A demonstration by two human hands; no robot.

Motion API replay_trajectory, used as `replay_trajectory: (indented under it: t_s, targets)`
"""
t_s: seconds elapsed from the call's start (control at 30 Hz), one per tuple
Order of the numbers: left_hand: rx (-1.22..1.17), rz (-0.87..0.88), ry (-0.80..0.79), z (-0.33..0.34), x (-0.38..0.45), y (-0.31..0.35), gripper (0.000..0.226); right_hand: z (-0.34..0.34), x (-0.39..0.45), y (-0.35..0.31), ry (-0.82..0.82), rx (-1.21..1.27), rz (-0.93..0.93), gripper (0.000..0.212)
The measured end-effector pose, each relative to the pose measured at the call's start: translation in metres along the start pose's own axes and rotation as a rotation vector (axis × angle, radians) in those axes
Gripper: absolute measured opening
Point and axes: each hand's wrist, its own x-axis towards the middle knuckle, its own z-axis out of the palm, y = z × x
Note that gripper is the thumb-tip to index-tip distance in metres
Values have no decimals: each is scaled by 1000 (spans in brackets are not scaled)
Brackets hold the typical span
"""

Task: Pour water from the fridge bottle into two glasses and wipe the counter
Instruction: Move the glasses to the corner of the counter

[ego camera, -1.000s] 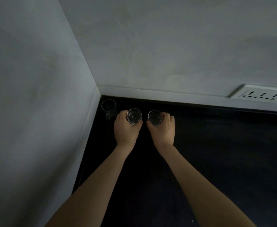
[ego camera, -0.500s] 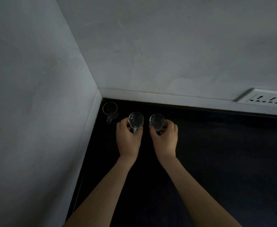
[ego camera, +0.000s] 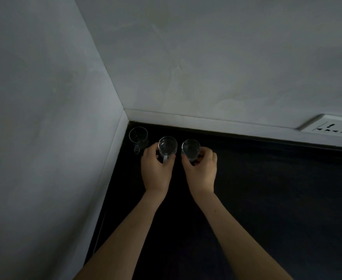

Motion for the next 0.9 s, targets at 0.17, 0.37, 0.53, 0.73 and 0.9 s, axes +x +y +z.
replay_trajectory:
  t_s: [0.17,0.37,0.53,0.73,0.9]
  targets:
    - [11,13,-14,-5,8,-2,39,7,-1,-4,9,10,-2,43]
    - [-15,-4,1,-4,15,-2,34,14,0,-8,23,9,14,43]
    - [-16,12,3,0,21,-2,28,21,3,-11,21,15,8,41]
    - [1,9,-12,3,26,-4,29,24,6,-12,25,7,-2,43]
    - [-9,1,-21,4,26,-2,29,26,9,-13,27,5,-14,44]
